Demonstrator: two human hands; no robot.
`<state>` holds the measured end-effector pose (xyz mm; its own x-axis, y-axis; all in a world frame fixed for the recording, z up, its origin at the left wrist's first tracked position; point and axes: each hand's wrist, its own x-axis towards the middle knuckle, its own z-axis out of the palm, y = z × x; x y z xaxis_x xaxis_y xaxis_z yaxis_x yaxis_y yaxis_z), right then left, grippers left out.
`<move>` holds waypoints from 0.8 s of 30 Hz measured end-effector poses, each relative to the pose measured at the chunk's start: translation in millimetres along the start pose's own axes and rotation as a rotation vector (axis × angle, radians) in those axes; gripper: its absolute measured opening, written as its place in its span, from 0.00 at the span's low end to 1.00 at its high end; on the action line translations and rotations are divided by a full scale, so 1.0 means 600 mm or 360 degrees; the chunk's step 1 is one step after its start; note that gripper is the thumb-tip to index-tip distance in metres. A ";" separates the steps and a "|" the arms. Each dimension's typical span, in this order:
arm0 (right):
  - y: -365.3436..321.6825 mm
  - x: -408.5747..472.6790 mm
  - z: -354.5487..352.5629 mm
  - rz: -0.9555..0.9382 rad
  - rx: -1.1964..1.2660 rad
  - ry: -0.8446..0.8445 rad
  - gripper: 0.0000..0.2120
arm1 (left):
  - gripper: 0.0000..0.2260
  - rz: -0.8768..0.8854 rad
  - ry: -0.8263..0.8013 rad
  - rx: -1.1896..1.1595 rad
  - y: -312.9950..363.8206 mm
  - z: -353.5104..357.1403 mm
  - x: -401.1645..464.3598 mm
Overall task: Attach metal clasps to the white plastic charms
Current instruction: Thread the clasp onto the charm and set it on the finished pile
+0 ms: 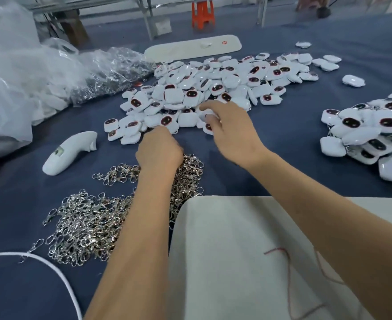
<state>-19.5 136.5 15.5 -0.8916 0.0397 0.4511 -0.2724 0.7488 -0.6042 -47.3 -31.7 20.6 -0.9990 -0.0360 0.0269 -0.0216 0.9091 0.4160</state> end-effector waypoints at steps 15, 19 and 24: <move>0.042 -0.067 -0.078 0.0847 0.0648 0.0013 0.08 | 0.05 0.0231 -0.0222 -0.1021 0.133 0.047 -0.059; 0.071 -0.097 -0.120 0.0659 0.0413 -0.0054 0.07 | 0.07 0.0239 -0.0354 -0.1344 0.160 0.089 -0.093; 0.095 -0.128 -0.141 0.0482 0.0204 0.0131 0.04 | 0.06 0.0291 -0.0324 -0.1513 0.158 0.108 -0.096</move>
<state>63.8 232.2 2.0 -0.9082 0.3050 0.2867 -0.0475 0.6055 -0.7944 5.6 83.6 -0.2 -0.9734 0.2248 0.0438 0.0854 0.1789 0.9802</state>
